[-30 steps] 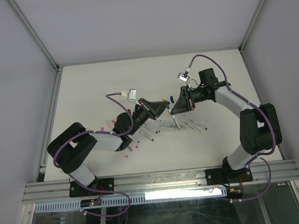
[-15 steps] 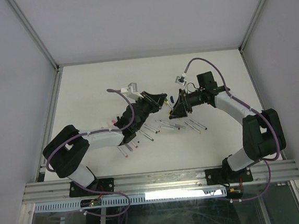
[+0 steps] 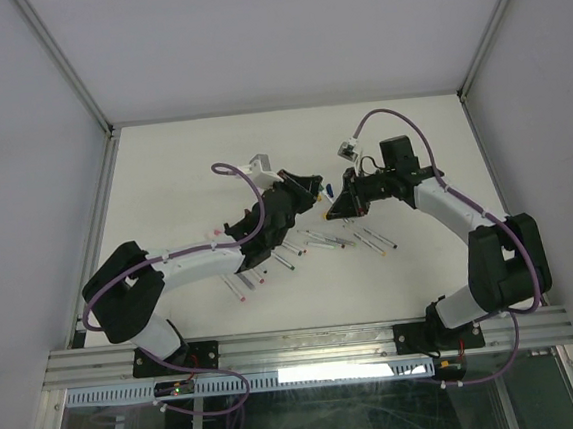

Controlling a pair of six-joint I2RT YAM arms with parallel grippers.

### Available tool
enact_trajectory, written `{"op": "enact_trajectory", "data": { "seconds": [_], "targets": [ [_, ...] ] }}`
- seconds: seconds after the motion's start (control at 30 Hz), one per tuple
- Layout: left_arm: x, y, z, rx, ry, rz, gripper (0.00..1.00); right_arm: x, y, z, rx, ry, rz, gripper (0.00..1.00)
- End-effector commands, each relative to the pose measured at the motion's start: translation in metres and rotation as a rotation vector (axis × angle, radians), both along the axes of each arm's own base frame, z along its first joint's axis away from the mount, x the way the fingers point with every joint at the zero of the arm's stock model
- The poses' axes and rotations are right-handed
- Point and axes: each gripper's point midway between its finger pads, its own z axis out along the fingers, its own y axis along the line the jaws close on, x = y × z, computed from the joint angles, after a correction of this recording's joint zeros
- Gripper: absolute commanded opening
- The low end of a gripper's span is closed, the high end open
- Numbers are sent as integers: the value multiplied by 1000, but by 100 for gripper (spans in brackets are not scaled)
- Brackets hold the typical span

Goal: Open the pen caps
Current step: Open the pen cap from the pen.

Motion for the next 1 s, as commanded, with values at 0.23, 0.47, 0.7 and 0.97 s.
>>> {"op": "enact_trajectory", "data": {
  "seconds": [0.23, 0.47, 0.7, 0.97],
  "targets": [
    [-32, 18, 49, -185, -255, -154, 73, -15, 8, 41, 179, 11, 128, 0],
    [-79, 53, 82, -406, -592, -458, 89, -32, 9, 56, 276, 73, 226, 0],
    [-83, 35, 81, -432, -602, -618, 89, -32, 10, 51, 273, 107, 231, 0],
    [-85, 31, 87, -427, -634, -639, 82, -34, 16, 41, 251, 144, 235, 0]
  ]
}}
